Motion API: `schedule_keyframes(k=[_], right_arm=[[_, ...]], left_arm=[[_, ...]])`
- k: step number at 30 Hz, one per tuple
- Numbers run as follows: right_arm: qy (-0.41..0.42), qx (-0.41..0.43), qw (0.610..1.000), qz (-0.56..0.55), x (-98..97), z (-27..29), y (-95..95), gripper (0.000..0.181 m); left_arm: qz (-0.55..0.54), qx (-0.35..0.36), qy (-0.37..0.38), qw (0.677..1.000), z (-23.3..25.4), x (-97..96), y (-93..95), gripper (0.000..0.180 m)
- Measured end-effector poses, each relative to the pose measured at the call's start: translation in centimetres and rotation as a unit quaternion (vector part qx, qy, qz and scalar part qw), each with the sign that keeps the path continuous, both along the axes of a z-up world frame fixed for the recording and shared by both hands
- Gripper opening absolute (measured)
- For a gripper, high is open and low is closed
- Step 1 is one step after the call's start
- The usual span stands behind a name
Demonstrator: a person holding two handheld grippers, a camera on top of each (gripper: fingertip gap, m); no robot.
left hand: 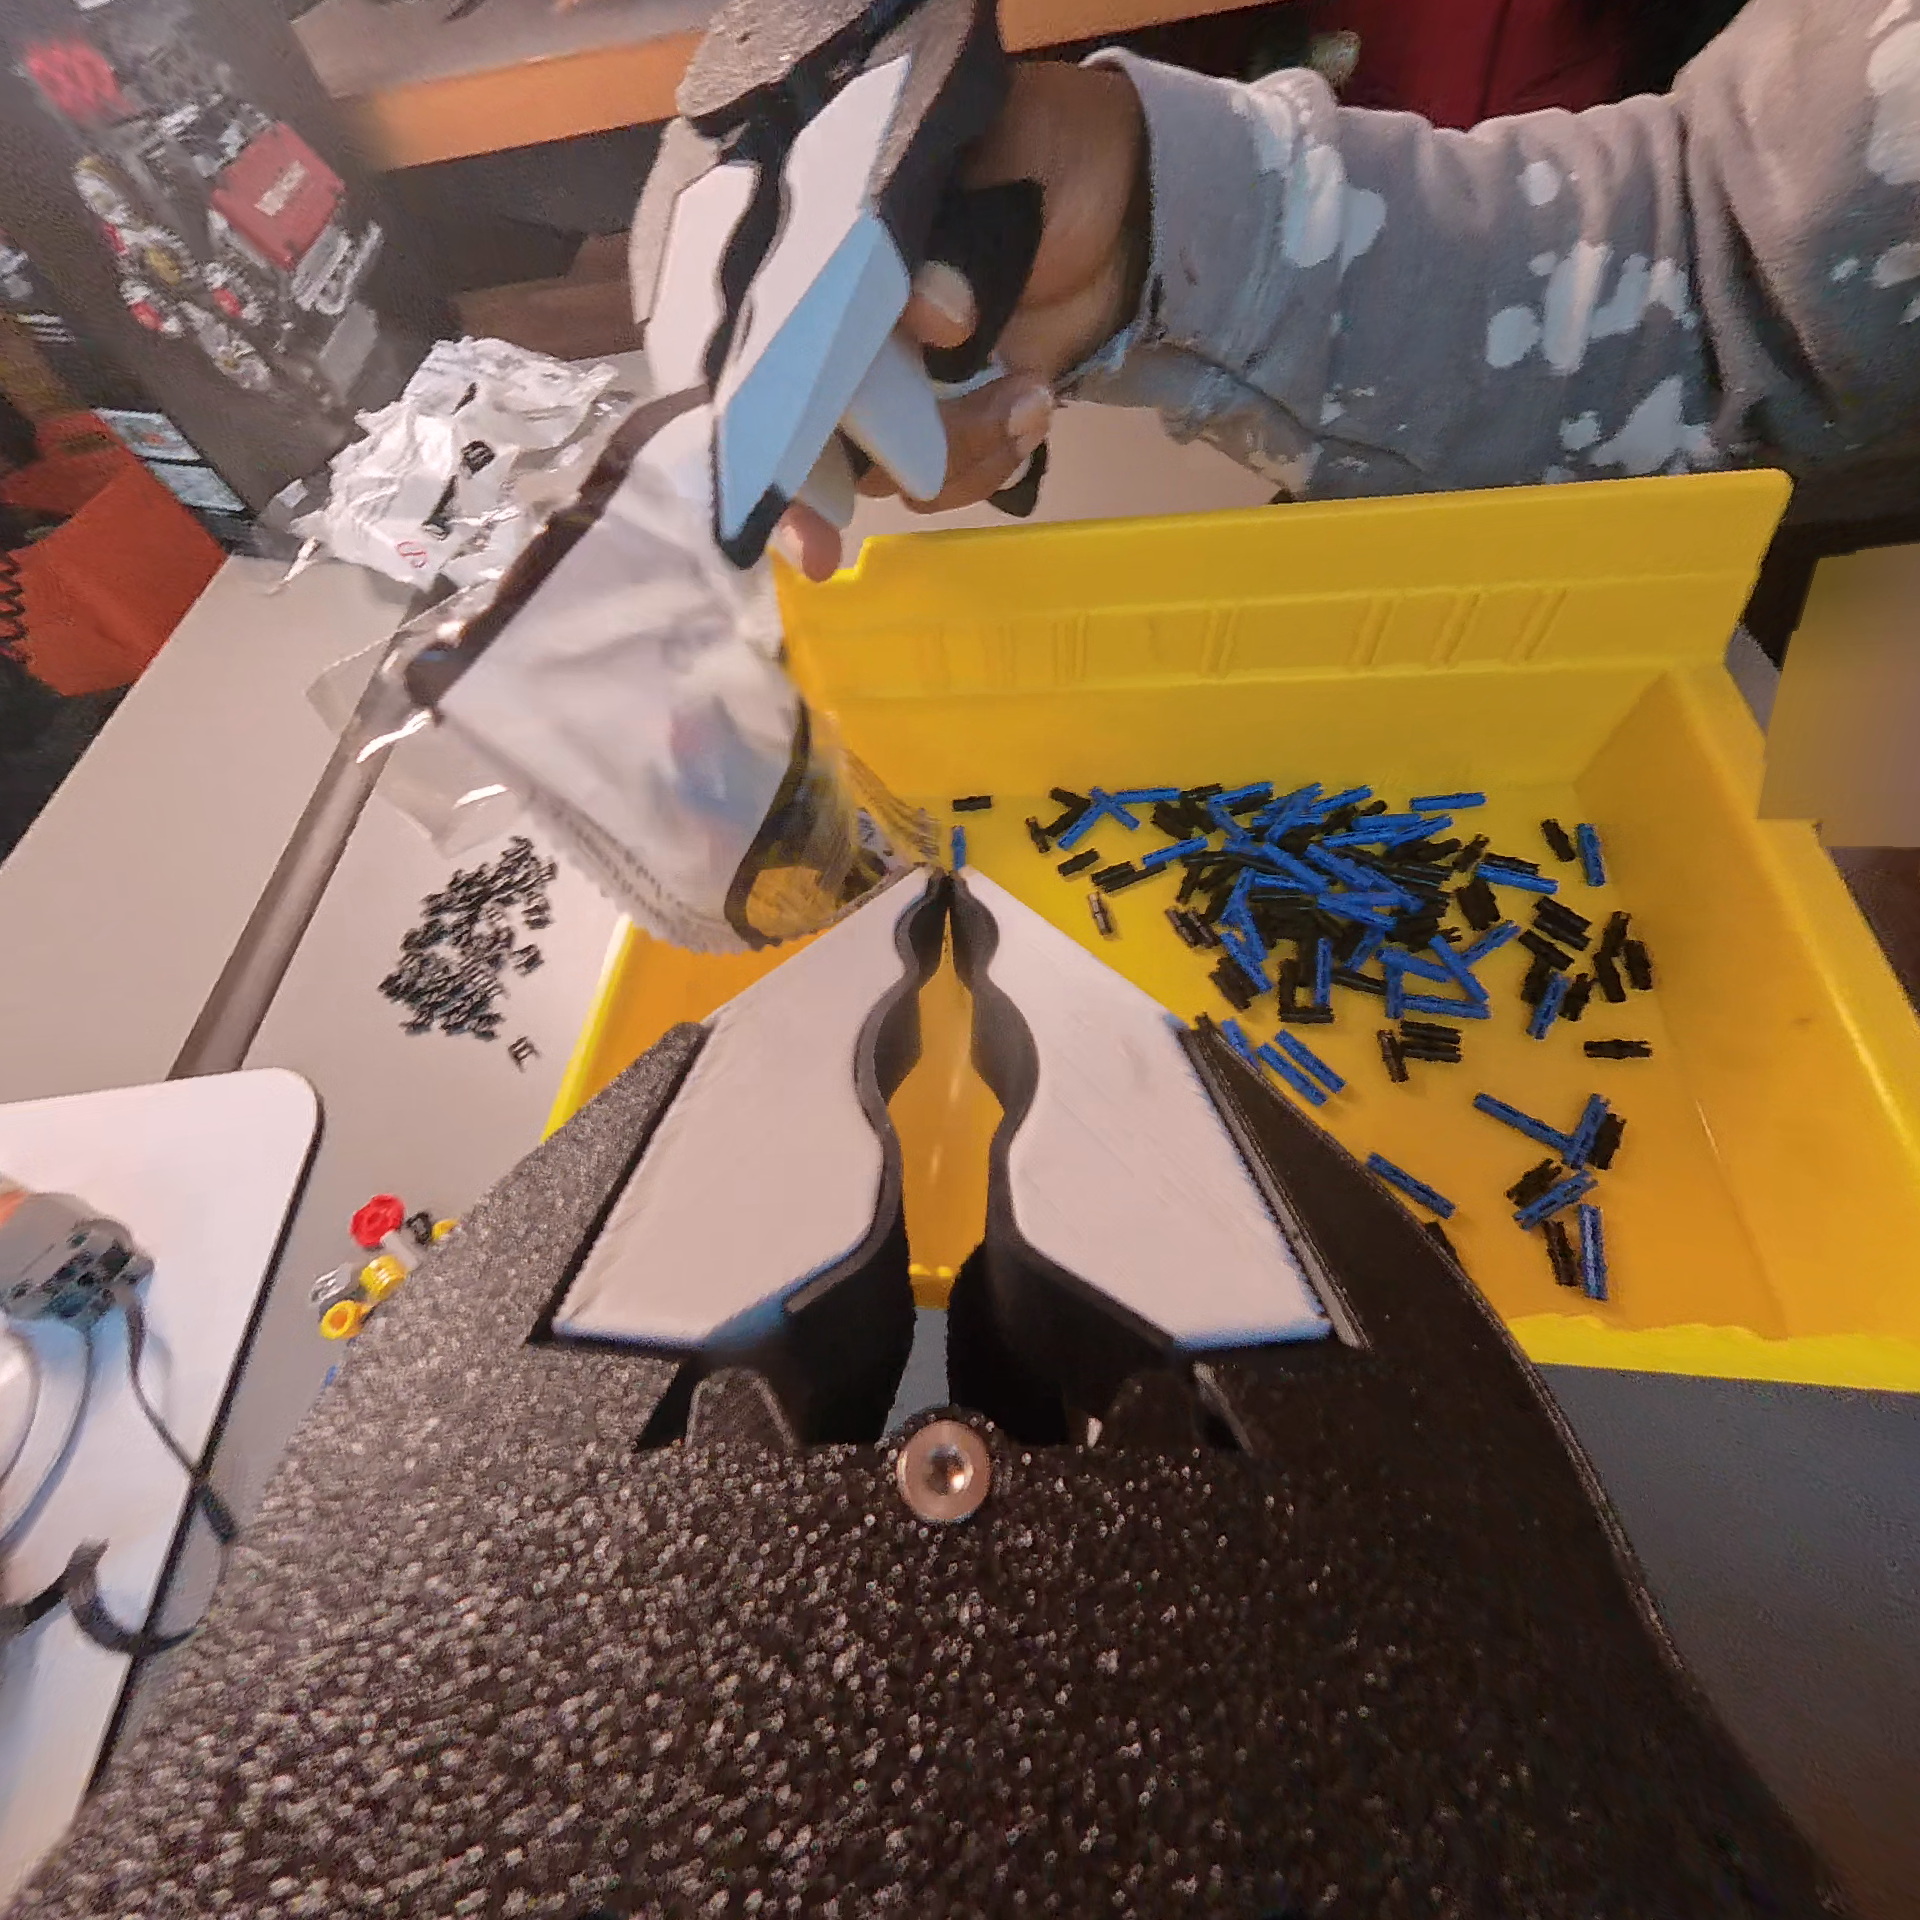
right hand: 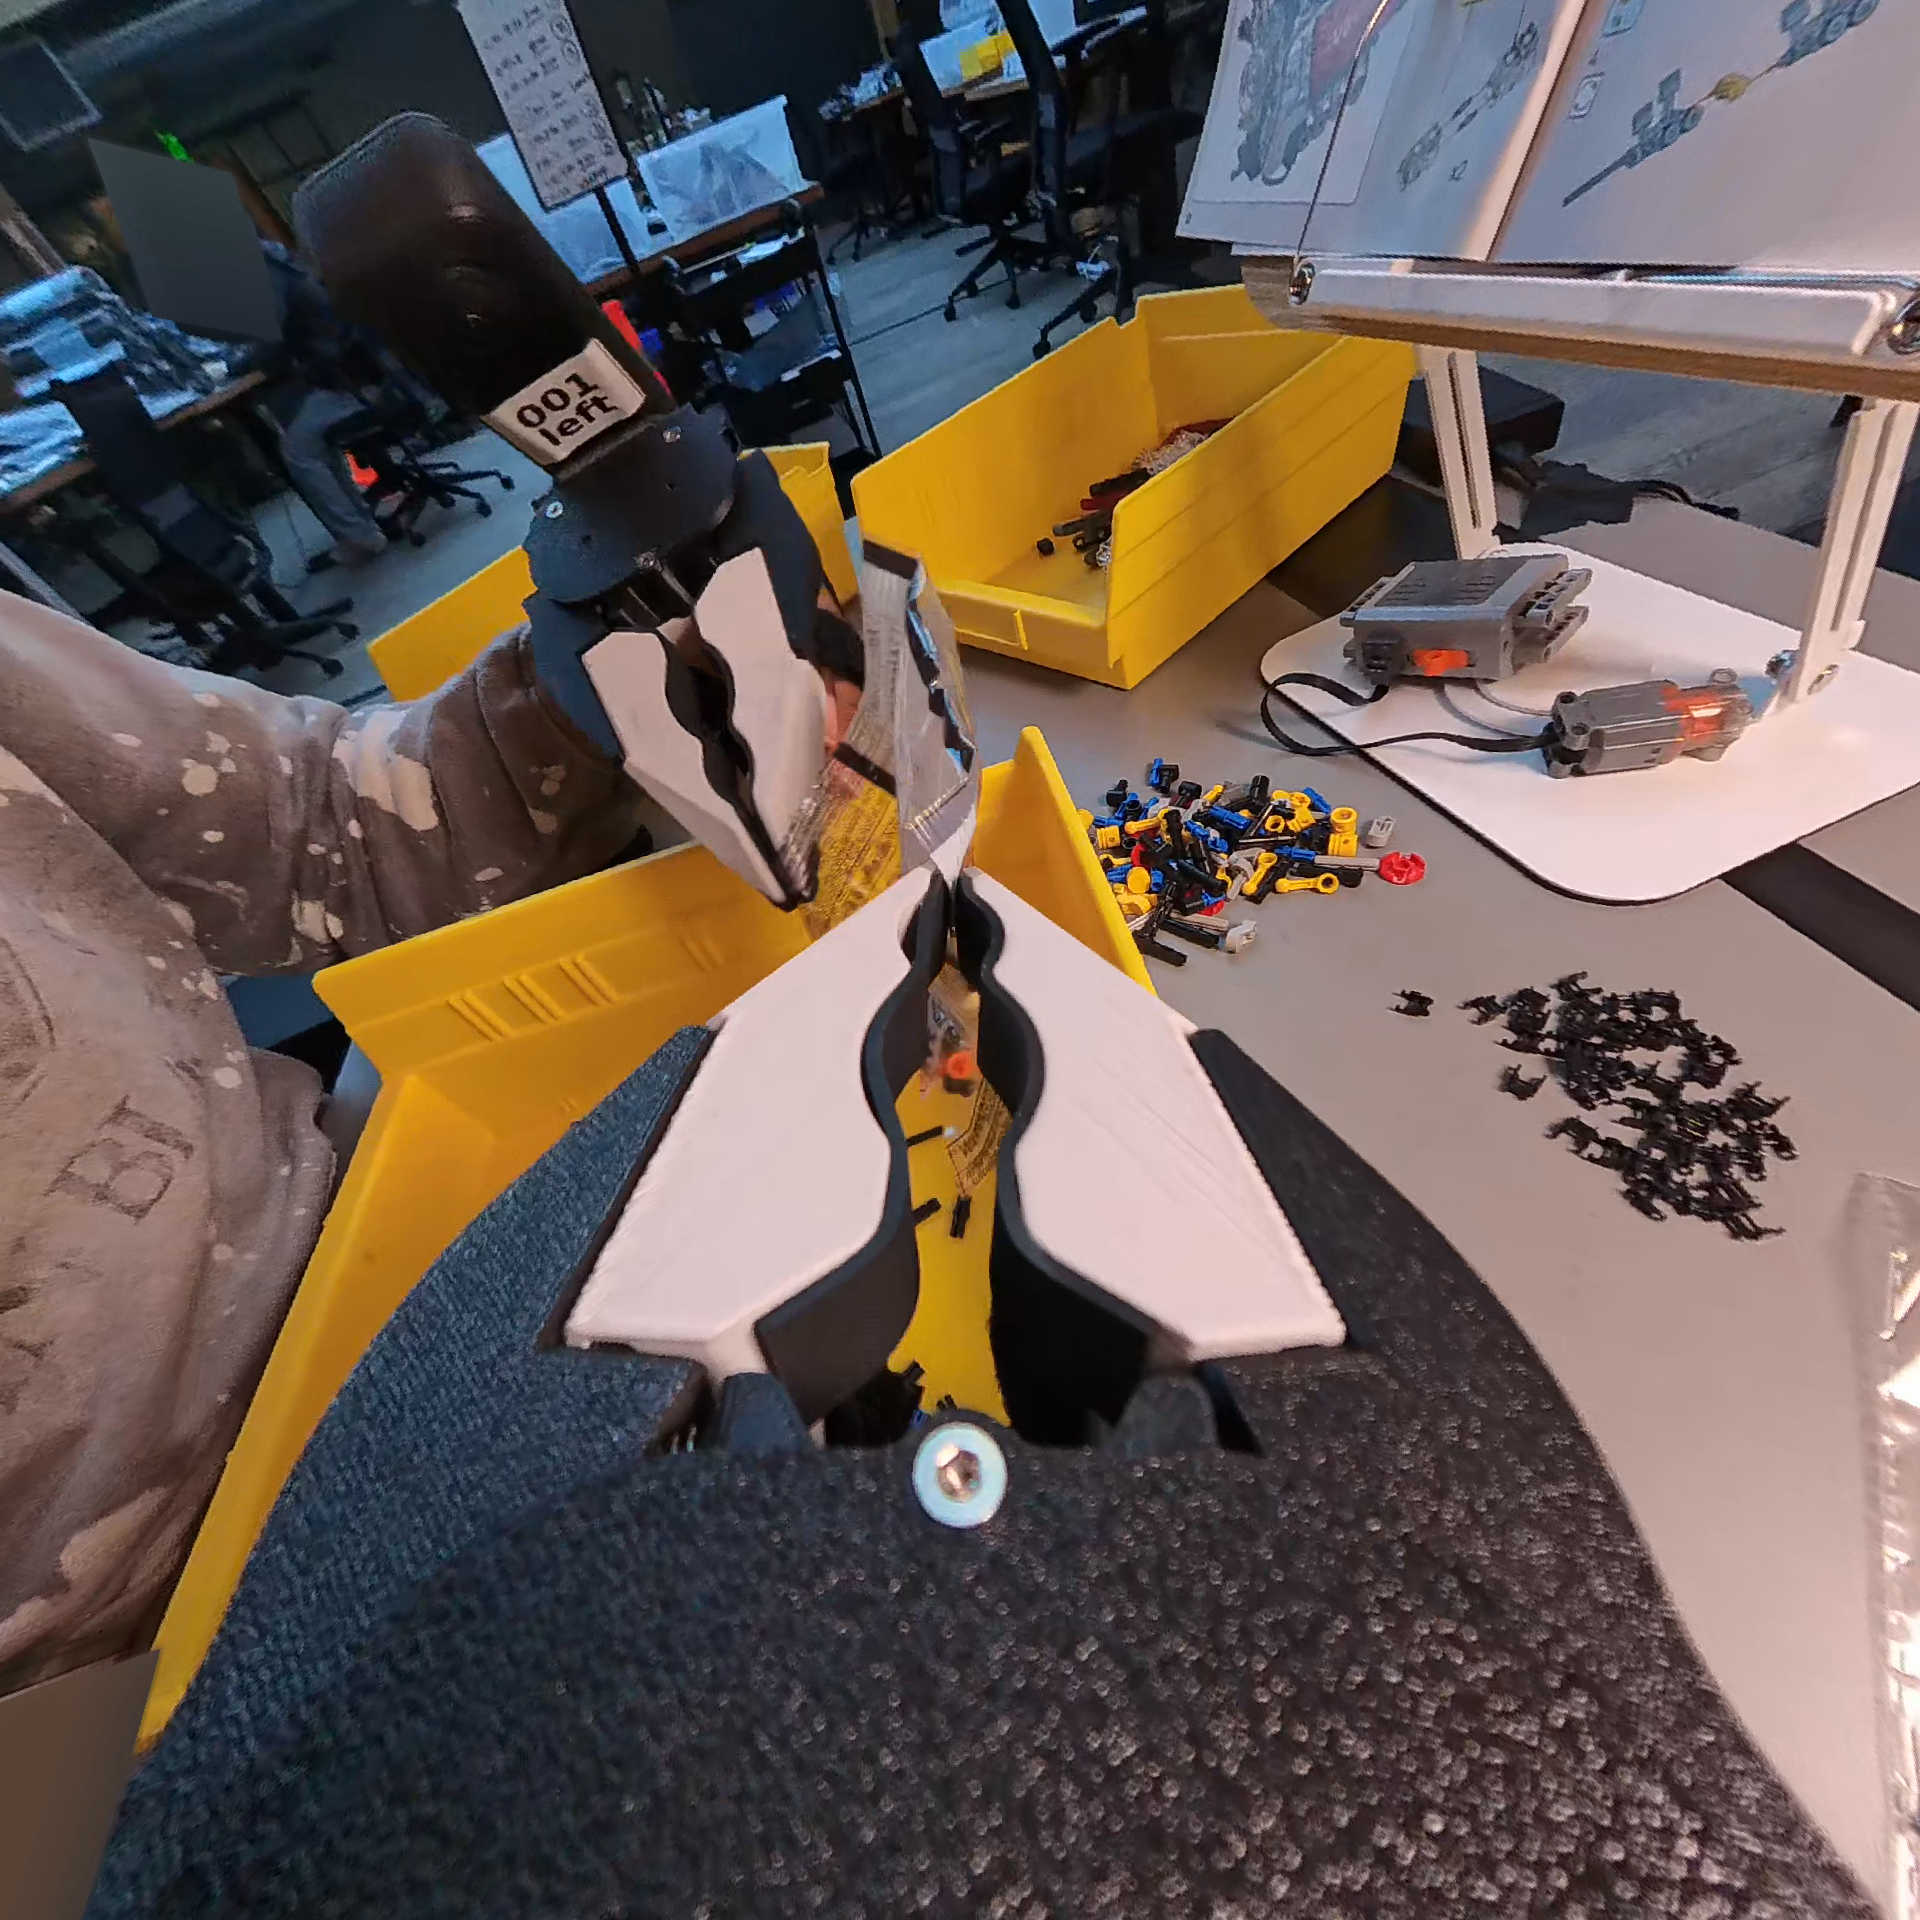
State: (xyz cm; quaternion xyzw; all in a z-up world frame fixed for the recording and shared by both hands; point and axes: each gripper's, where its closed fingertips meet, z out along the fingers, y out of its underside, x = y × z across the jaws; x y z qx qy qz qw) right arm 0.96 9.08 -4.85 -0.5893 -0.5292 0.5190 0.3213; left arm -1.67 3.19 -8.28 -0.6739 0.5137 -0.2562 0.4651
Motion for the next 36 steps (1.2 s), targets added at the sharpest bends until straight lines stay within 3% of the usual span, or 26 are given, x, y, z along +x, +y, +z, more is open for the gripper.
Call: schedule_keyframes(k=[8, 15, 19, 24, 30, 33, 36], right_arm=[[0.034, 0.028, 0.999, -0.024, 1.4, 1.5, 1.6, 0.000], [0.019, 0.052, 0.998, 0.015, 1.6, 1.3, 0.0, 0.000], [-0.005, 0.078, 0.996, 0.040, 1.5, 0.4, -1.0, 0.000], [-0.012, 0.097, 0.991, 0.092, 0.9, -0.3, -3.4, 0.000], [0.010, 0.113, 0.984, 0.138, 1.6, 0.4, -5.1, 0.000], [0.011, 0.118, 0.984, 0.133, 1.4, 0.4, -5.0, 0.000], [0.022, 0.118, 0.985, 0.125, 1.1, 0.7, -4.8, 0.000]], left_arm=[[0.005, -0.032, 0.009, 0.999, -0.2, -0.7, -0.3, 0.000], [0.057, -0.091, -0.056, 0.993, 1.0, -3.0, 1.2, 0.017], [0.068, -0.094, -0.099, 0.988, 2.3, -3.3, 1.6, 0.024], [0.103, -0.063, -0.061, 0.991, 1.3, -3.0, 2.7, 0.023], [0.098, -0.078, -0.088, 0.988, 1.6, -3.4, 2.7, 0.028], [0.026, -0.085, -0.098, 0.991, 2.0, -1.7, 0.6, 0.006], [0.027, -0.068, -0.071, 0.995, 1.5, -1.1, 0.7, 0.000]])
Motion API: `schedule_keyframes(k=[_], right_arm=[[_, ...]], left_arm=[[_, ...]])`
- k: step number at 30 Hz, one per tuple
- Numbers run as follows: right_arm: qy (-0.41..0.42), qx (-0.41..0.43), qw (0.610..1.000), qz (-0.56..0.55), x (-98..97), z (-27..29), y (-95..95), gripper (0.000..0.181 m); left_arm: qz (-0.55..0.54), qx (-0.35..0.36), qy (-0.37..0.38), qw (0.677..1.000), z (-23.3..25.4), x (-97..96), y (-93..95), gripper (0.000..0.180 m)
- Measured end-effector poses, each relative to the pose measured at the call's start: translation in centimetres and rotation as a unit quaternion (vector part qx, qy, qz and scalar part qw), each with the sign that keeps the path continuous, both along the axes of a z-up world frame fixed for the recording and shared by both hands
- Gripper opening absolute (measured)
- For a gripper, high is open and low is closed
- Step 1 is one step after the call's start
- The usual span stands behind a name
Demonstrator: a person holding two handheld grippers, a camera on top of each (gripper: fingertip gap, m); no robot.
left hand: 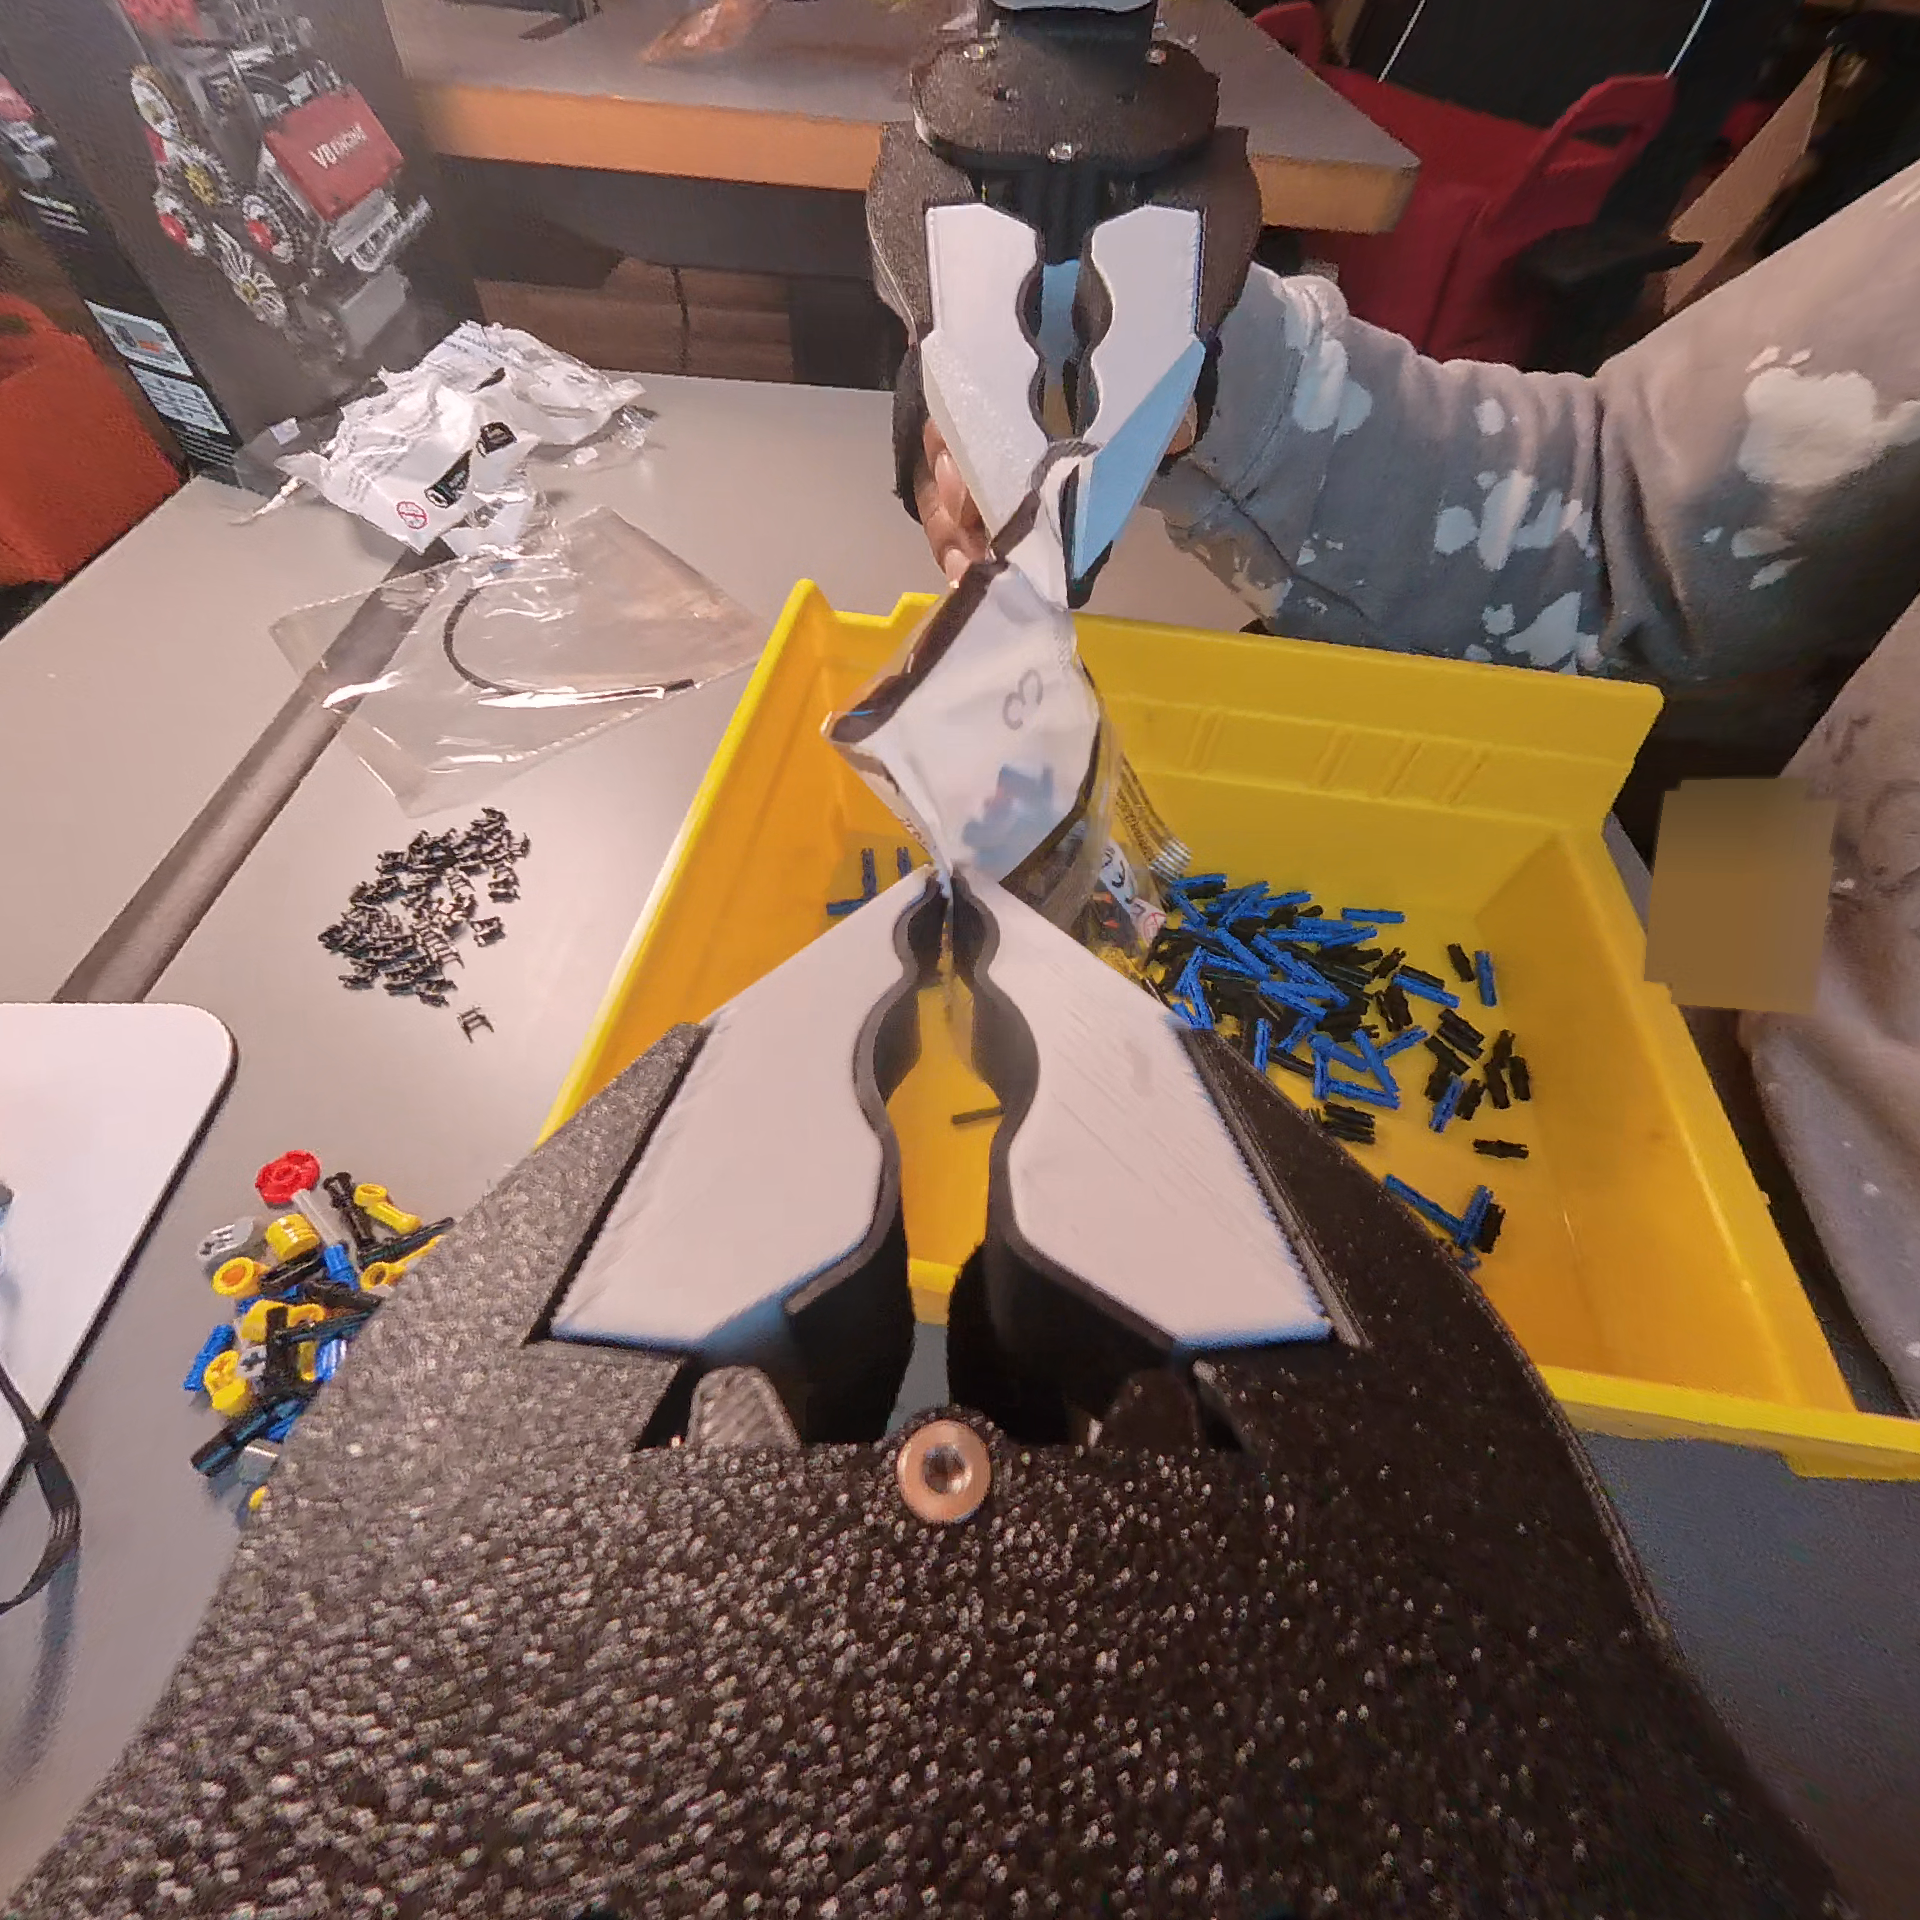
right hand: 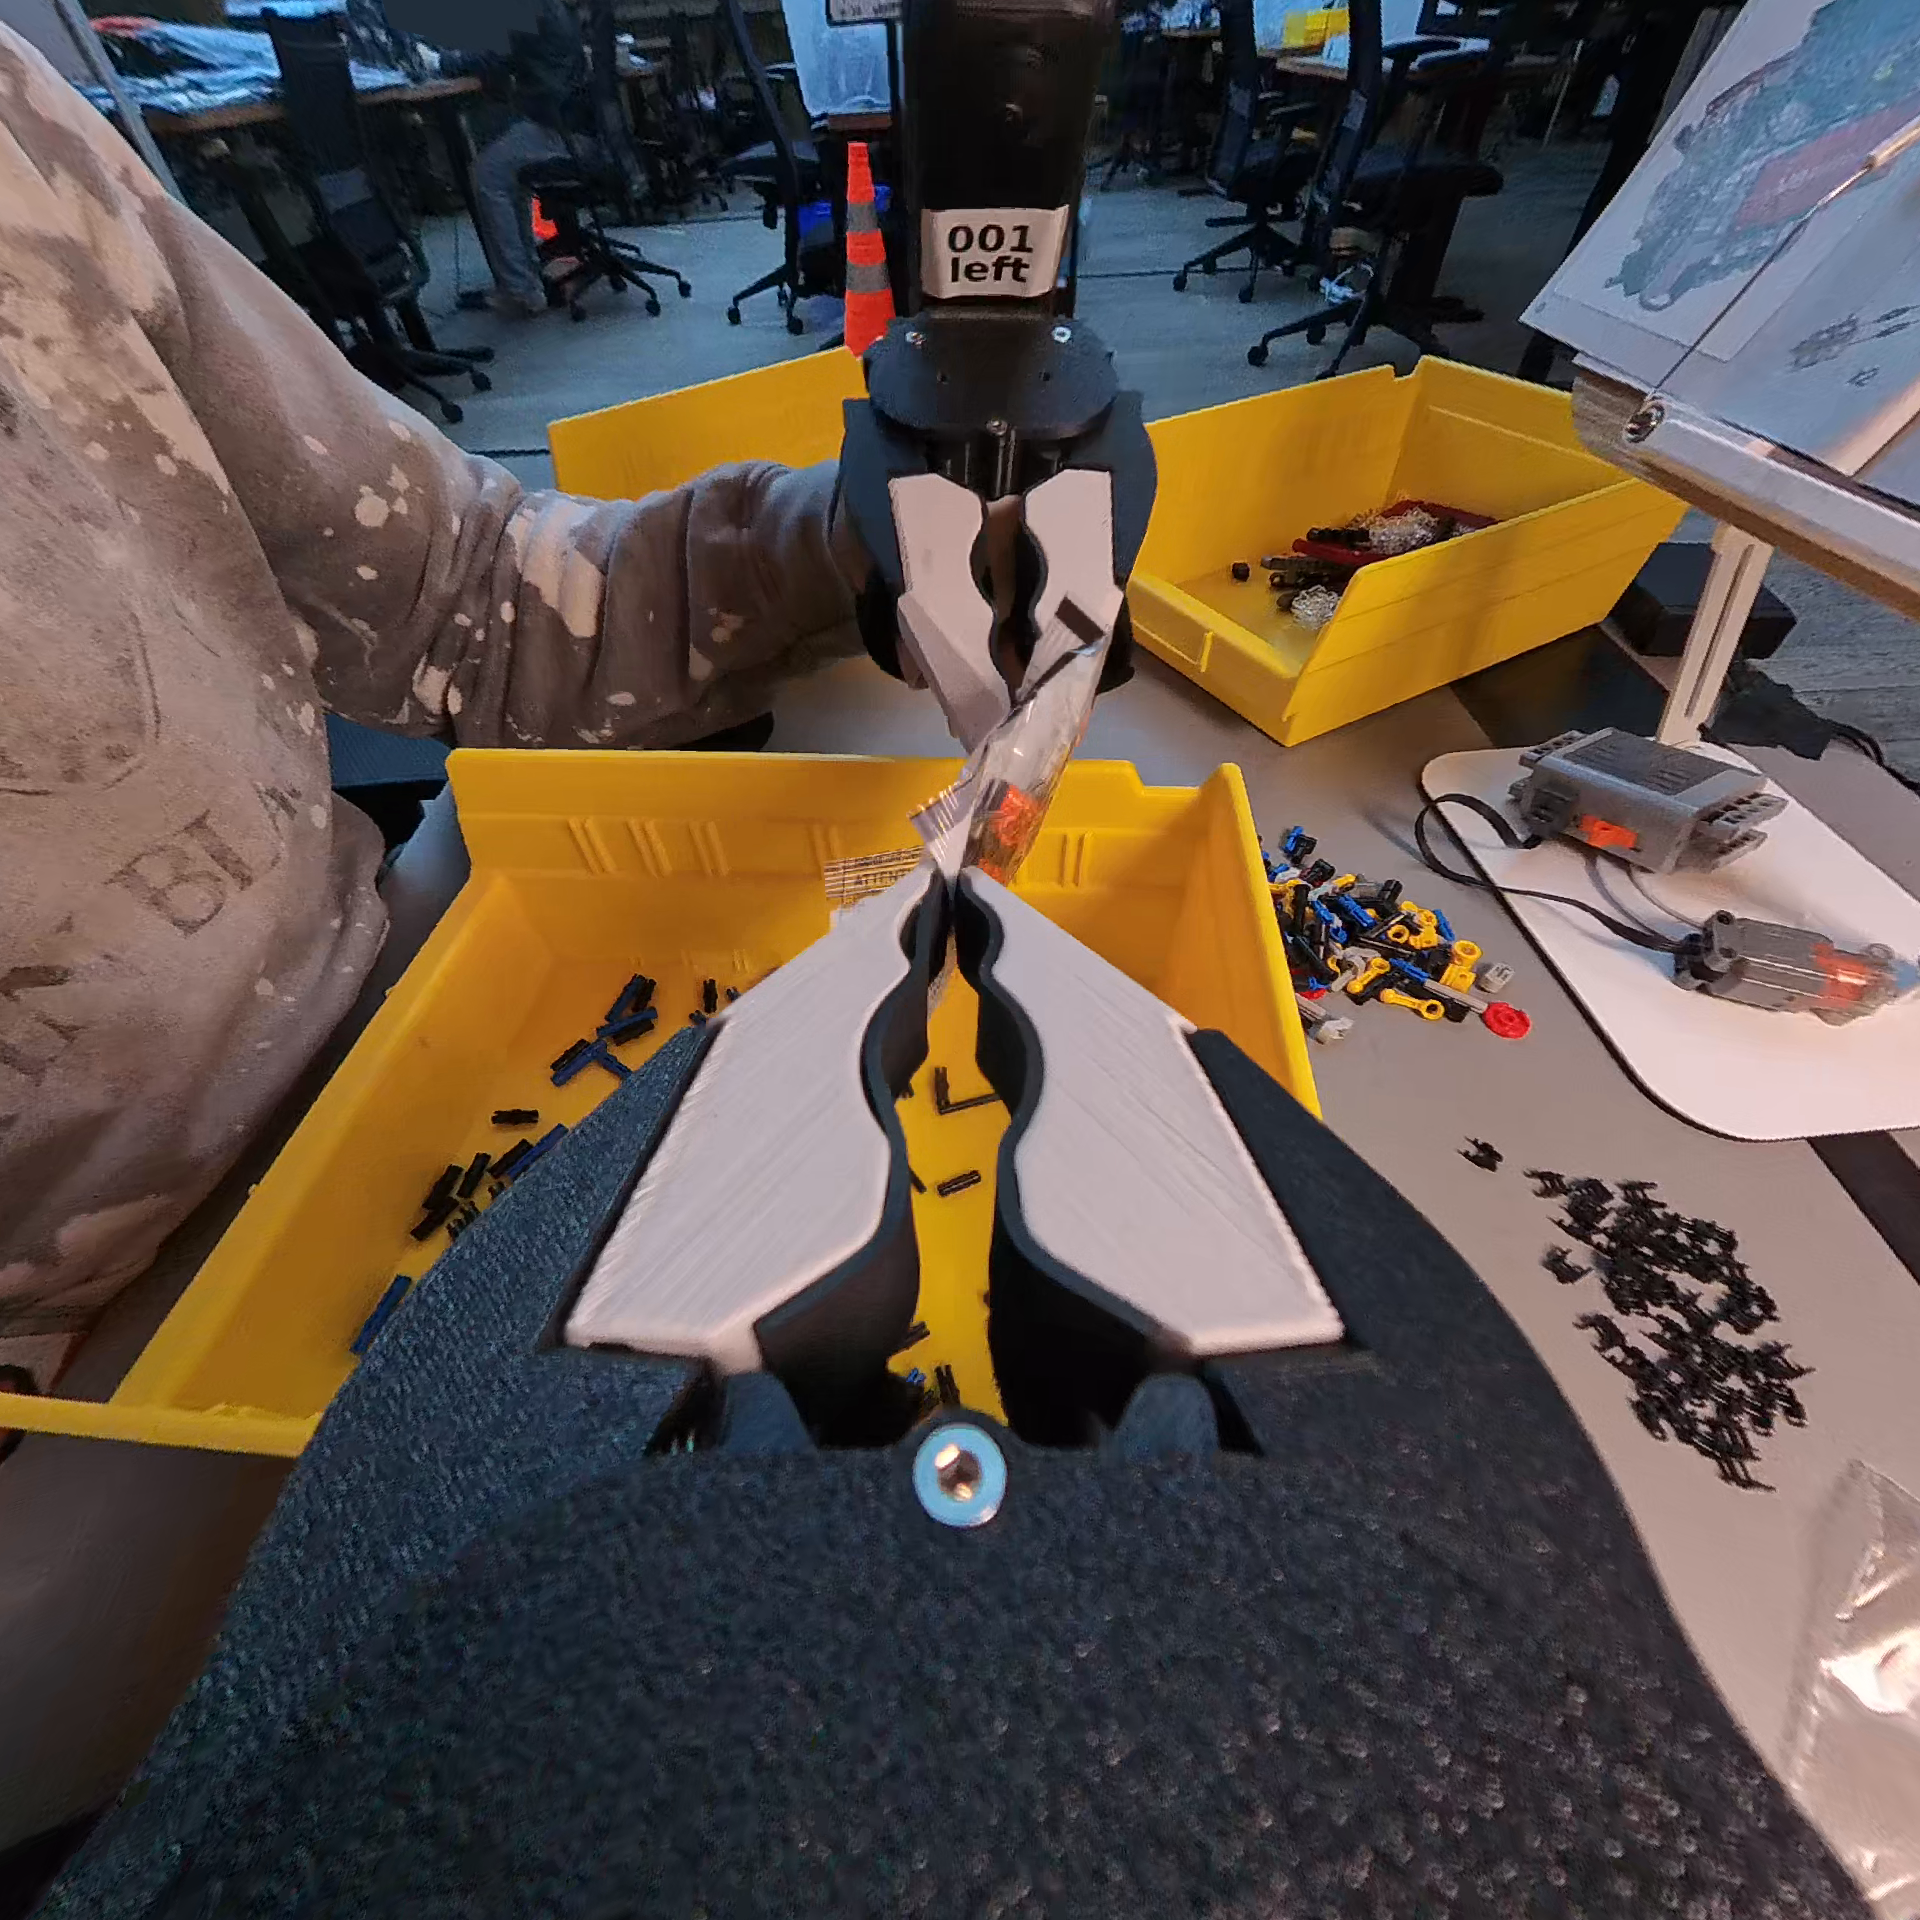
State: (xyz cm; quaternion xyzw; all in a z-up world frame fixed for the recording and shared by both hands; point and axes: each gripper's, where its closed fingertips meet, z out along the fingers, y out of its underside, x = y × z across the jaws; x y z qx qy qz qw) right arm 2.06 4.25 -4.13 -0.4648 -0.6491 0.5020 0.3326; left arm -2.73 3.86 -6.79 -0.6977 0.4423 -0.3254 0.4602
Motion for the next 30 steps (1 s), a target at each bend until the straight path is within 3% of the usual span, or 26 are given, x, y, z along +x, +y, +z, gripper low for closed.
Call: schedule_keyframes(k=[11, 19, 30], right_arm=[[-0.024, 0.028, 0.992, -0.119, -0.4, -0.6, 4.3, 0.000], [-0.039, 0.014, 0.993, -0.109, -1.5, -1.6, 3.4, 0.000], [-0.029, 0.023, 0.993, -0.115, -1.1, -1.1, 3.7, 0.000]], left_arm=[[0.082, 0.045, 0.007, 0.996, 0.4, -1.2, 2.6, 0.000], [0.078, 0.044, -0.004, 0.996, 0.3, -0.2, 2.6, 0.000], [0.120, 0.094, 0.039, 0.988, 0.2, -1.5, 3.7, 0.000]])
